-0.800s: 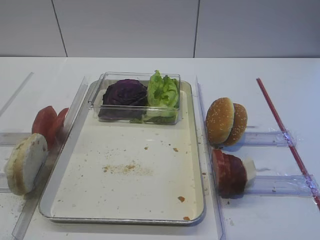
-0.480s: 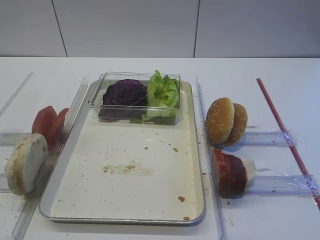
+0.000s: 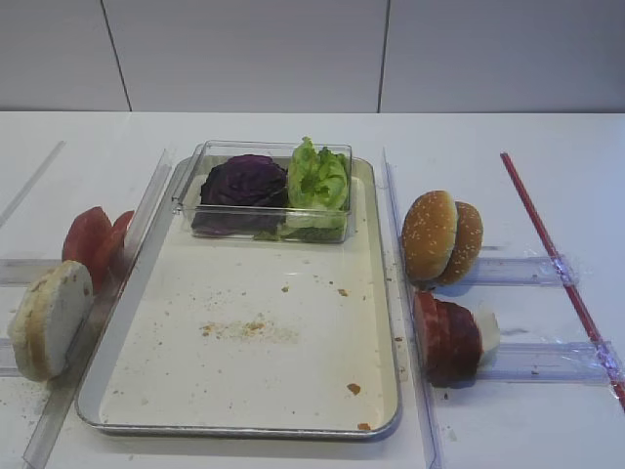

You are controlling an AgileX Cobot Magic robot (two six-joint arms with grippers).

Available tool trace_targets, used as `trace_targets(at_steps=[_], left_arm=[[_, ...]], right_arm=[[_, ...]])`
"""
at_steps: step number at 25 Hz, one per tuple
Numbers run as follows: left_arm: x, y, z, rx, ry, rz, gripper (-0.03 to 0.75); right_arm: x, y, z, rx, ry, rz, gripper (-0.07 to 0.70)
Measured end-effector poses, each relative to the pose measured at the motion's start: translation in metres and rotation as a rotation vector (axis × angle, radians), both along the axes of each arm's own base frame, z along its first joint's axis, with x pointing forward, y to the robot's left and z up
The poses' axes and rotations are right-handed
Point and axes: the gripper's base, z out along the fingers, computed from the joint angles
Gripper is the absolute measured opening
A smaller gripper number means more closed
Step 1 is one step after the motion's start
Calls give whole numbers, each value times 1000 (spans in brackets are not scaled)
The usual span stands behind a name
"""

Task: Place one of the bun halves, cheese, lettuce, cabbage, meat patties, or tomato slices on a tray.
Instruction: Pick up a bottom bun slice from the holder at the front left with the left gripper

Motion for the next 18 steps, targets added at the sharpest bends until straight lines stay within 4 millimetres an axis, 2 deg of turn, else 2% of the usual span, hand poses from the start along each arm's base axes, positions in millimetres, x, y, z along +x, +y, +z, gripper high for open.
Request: trace_targets(at_steps=[11, 14, 18], left_arm=[[0, 0, 1, 0, -2, 0, 412], [-4, 0, 9, -2, 16, 3, 412], [5, 0, 29, -4, 107, 10, 412]], right_arm=[[0, 0, 0, 0, 0, 0, 510], [0, 0, 0, 0, 0, 0, 510], [0, 0, 0, 0, 0, 0, 510]])
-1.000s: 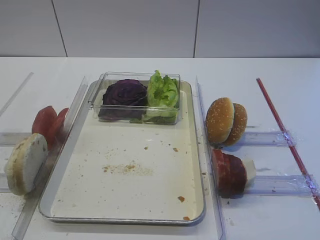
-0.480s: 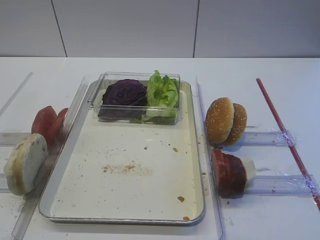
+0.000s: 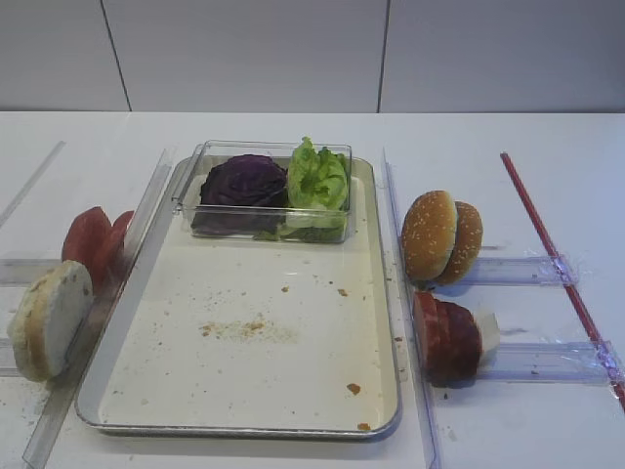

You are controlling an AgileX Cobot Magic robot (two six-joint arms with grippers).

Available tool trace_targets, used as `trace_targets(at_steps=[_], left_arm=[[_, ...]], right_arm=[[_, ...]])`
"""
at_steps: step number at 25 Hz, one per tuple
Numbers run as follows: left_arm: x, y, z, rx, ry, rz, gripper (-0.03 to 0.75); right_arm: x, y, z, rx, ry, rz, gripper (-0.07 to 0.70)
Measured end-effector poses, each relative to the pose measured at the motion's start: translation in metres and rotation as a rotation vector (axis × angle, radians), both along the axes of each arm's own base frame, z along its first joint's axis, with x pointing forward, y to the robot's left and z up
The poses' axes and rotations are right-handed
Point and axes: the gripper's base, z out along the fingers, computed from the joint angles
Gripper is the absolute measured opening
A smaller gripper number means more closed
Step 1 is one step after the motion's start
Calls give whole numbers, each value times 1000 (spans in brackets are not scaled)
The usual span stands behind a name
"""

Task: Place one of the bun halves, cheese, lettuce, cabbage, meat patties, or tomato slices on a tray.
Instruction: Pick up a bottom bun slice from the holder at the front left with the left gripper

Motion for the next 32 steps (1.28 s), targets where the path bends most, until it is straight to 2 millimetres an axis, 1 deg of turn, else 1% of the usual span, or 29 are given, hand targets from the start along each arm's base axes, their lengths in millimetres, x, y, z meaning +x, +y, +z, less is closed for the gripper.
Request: trace_targets(at_steps=[4, 8, 12, 16, 20, 27, 32], left_arm=[[17, -1, 27, -25, 48, 25, 412], [43, -3, 51, -51, 107, 40, 412], [76, -8, 64, -73, 194, 32, 412], [104, -11, 62, -77, 283, 30, 412], [124, -12, 54, -65, 363, 27, 412], [143, -22, 42, -102, 456, -52, 412], [161, -40, 30, -101, 548, -124, 412]], right_arm=[[0, 0, 0, 0, 0, 0, 509], [0, 0, 0, 0, 0, 0, 509], [0, 0, 0, 0, 0, 0, 509], [0, 0, 0, 0, 0, 0, 509], [0, 0, 0, 0, 0, 0, 509], [0, 0, 0, 0, 0, 0, 509], [0, 0, 0, 0, 0, 0, 509]])
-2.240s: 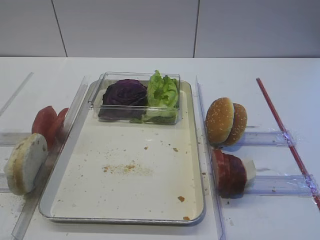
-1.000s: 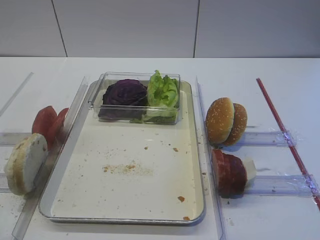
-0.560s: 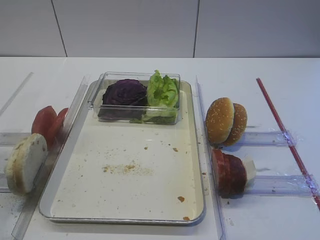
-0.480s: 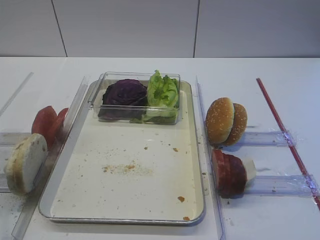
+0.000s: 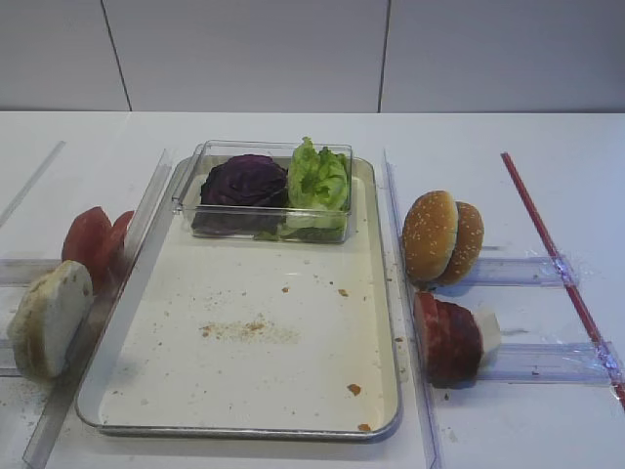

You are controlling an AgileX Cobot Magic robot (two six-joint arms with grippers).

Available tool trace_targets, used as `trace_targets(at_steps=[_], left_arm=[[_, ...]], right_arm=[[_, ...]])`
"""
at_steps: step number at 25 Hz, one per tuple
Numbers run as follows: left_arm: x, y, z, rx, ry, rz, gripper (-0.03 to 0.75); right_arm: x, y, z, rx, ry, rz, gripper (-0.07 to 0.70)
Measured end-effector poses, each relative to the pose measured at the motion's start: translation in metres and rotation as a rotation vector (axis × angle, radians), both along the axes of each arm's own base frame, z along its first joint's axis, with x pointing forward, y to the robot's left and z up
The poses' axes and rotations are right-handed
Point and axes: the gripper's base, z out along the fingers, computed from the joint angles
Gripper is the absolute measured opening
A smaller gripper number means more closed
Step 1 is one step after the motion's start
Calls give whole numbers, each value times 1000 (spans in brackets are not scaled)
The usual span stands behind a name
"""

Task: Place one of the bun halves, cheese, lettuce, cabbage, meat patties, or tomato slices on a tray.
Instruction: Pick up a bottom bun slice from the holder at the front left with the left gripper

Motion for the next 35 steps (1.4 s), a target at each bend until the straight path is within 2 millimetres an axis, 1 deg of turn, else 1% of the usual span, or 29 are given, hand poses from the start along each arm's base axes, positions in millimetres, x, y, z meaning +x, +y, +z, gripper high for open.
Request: trace_targets(at_steps=[3, 7, 10, 15, 20, 25, 30, 32, 35], left_arm=[[9, -15, -10, 3, 61, -39, 412], [22, -30, -23, 58, 127, -58, 412], [35, -38, -25, 104, 135, -58, 412], [60, -50, -25, 125, 141, -63, 412], [78, -58, -35, 133, 180, -63, 412], [84, -63, -43, 125, 215, -70, 412], [85, -74, -52, 137, 248, -107, 412], [85, -75, -53, 137, 252, -108, 411], [87, -76, -55, 139, 258, -111, 390]], right_arm=[[0, 0, 0, 0, 0, 0, 509], [0, 0, 0, -1, 0, -1, 509], [0, 0, 0, -1, 0, -1, 509], [0, 0, 0, -2, 0, -1, 509], [0, 0, 0, -4, 0, 0, 509], [0, 0, 0, -4, 0, 0, 509], [0, 0, 0, -4, 0, 0, 509], [0, 0, 0, -4, 0, 0, 509], [0, 0, 0, -4, 0, 0, 509]])
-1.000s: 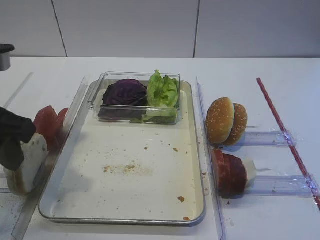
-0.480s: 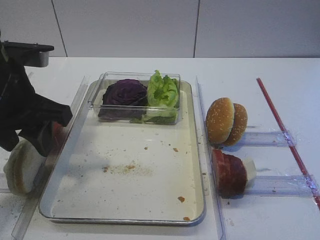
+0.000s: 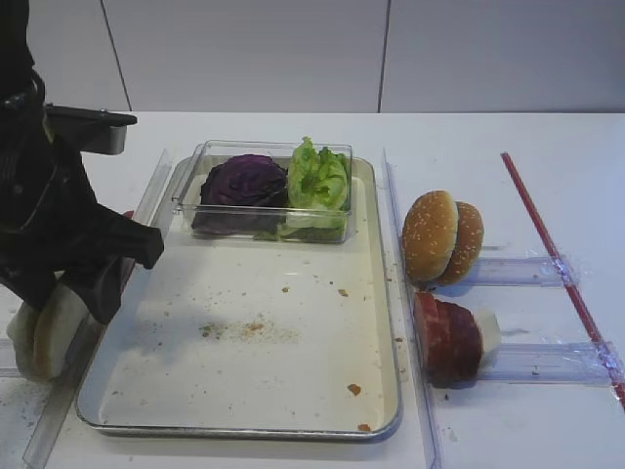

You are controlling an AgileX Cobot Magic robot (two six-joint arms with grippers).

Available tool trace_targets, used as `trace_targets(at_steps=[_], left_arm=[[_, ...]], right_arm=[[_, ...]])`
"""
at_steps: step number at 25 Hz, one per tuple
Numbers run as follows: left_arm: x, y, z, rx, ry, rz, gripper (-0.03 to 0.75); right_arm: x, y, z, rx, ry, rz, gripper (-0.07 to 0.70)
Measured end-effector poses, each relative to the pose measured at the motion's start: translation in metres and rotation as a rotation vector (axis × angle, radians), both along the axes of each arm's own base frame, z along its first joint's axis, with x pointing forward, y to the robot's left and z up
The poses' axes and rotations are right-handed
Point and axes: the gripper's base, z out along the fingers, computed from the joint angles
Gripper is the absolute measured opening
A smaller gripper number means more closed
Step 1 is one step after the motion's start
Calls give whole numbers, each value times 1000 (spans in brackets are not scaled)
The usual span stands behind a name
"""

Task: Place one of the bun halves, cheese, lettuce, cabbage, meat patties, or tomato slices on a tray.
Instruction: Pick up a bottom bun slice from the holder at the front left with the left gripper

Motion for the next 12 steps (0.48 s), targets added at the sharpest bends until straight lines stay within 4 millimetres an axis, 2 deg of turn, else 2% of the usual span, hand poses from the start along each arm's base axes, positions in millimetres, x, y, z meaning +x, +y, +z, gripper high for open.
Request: trace_targets(at_steps=[12], left_arm=[[10, -1, -15, 55, 21, 0, 340]], right_arm=[[0, 0, 0, 0, 0, 0, 509]])
